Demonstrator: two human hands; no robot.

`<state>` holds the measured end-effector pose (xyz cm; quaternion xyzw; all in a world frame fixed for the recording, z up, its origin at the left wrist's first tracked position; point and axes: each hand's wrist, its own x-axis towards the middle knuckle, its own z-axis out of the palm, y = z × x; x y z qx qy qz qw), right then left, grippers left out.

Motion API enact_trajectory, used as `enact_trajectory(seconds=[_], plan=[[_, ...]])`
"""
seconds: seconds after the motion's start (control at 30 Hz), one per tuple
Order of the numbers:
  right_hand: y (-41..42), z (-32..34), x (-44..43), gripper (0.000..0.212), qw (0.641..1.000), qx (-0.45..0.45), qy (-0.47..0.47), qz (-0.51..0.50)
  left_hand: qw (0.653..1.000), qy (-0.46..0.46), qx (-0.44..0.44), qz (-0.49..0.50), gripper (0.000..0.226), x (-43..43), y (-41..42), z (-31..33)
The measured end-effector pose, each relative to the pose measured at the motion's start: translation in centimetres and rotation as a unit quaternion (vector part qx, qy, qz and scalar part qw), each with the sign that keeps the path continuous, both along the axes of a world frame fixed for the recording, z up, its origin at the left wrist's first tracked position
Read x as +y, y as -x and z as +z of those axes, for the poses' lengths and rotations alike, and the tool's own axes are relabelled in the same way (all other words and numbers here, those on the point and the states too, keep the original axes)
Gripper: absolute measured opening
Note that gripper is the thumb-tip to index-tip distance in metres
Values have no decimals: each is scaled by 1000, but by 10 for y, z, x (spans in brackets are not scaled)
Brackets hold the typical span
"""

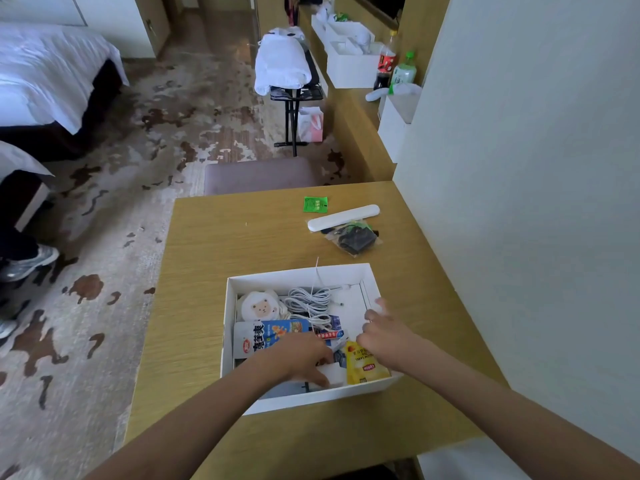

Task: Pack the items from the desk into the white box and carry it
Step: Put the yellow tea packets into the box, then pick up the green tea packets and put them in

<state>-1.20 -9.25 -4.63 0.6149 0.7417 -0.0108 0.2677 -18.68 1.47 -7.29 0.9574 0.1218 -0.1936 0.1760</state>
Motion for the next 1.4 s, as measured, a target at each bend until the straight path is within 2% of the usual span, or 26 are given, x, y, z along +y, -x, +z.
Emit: enact_trajectory(seconds=[0.13,0.23,0.3,0.4,0.47,0.57,0.67,0.77,0.87,0.93,1.1,1.27,1.4], plan=[[3,-4,-1,18,999,12,7,29,1000,15,21,-6,42,3,0,4],[11,-7,3,27,1000,19,18,-1,999,27,32,-7,37,4,2,5],[18,-9,4,28,999,-7,34,-27,999,39,26,1,33,9,4,8],[22,-2,7,27,995,-59,67,-33,997,58,-35,45,27,20,7,14],[19,4,9,30,994,-56,78,-42,992,60,-79,77,26,30,11,20],[6,22,17,41,990,55,41,-120,977,51,-167,122,23,51,10,33],[-15,41,28,40,947,196,-83,-239,947,85,-238,197,20,69,1,47],[-30,48,39,35,904,250,-167,-303,926,89,-272,245,19,86,-17,57],[-43,47,51,30,830,348,-213,-381,914,112,-284,268,18,102,-41,65],[-57,43,60,23,792,395,-225,-407,906,136,-285,283,17,112,-59,69],[-100,17,95,19,752,448,-222,-430,905,134,-240,326,19,143,-104,50],[-160,-18,148,27,755,428,-179,-463,921,92,-131,356,26,178,-151,10],[-202,-45,193,34,747,443,-157,-471,921,45,-85,378,25,208,-177,-19]])
